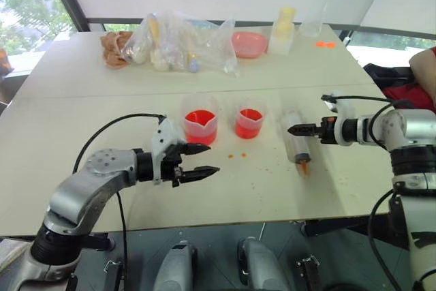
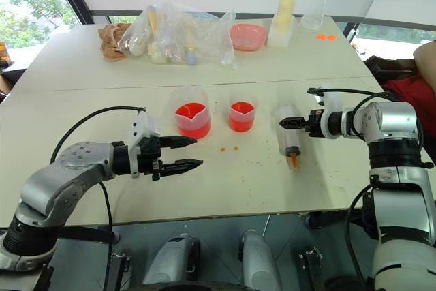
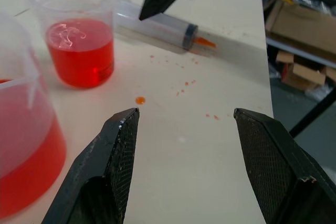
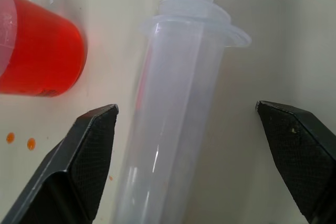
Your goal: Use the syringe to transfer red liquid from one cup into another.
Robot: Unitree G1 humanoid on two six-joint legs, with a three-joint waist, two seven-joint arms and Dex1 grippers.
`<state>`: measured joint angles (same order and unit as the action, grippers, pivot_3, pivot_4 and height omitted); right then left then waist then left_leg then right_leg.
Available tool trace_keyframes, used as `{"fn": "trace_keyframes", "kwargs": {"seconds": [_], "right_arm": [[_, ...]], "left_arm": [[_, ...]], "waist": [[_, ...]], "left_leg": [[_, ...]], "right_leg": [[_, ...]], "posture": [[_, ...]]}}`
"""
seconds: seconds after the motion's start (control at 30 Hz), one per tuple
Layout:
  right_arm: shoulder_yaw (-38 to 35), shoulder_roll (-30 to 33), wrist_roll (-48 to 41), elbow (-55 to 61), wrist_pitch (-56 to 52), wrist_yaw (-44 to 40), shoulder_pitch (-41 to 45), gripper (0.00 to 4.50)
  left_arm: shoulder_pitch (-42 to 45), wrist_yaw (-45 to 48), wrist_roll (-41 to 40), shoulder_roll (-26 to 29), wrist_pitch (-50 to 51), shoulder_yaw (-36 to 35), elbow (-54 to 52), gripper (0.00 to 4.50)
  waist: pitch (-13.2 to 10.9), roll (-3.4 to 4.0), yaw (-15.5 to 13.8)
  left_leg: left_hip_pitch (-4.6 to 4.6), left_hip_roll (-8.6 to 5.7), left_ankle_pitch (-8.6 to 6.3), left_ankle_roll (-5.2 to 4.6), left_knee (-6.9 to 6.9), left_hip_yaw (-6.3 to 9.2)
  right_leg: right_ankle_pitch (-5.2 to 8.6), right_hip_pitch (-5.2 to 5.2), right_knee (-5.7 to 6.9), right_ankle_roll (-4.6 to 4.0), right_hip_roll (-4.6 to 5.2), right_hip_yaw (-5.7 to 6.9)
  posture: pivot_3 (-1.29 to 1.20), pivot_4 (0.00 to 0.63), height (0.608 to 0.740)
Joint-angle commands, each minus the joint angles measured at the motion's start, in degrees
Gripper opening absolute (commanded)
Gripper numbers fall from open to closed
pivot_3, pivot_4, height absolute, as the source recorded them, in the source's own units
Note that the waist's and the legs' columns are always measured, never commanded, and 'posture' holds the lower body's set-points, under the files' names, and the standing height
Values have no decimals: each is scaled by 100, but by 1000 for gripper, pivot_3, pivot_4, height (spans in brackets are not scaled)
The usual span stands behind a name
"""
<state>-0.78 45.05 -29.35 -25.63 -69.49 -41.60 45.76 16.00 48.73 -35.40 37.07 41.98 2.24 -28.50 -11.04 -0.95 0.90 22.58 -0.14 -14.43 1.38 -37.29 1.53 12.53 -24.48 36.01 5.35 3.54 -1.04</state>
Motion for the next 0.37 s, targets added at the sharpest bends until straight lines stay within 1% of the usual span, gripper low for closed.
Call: {"fn": "trace_keyframes", "kwargs": {"seconds": [0.03, 0.13, 0.23, 0.3, 0.37], "right_arm": [[-433, 507, -218, 850, 357, -593, -260, 4418], [-1159, 720, -654, 1368, 295, -830, -610, 4418], [-1796, 811, -924, 2235, 505, -1000, -1398, 4418], [-2164, 672, -826, 2697, 1029, -901, -2041, 4418], [-2533, 364, -700, 2982, 1484, -551, -2561, 4418]], "left_arm": [[-124, -194, -489, -7, 202, -619, -148, 3024], [-334, -342, -972, 71, 505, -1131, -229, 3024], [-638, -510, -1262, 230, 742, -1621, -257, 3024], [-865, -636, -1430, 305, 852, -1959, -214, 3024], [-1166, -649, -1496, 394, 868, -2251, -161, 3024]], "waist": [[-1, 1, -12], [-2, 0, -9], [-1, -3, -9], [0, -5, -7], [1, -6, -7]], "left_leg": [[1, 0, 0, 0, 1, 0], [0, -1, -1, 0, 1, -1], [-3, 1, -1, -1, 4, 1], [-8, 2, -2, -1, 8, 3], [-10, 3, -2, -2, 8, 1]], "right_leg": [[0, 0, 0, 1, 1, 0], [2, 0, -1, 4, 2, 0], [4, 0, -1, 1, 1, 1], [9, 2, 1, -1, -1, 3], [14, 3, 1, -8, 0, 1]], "posture": [[0, 150, 740], [0, 150, 740], [0, 150, 740], [0, 150, 740], [0, 150, 740]]}}
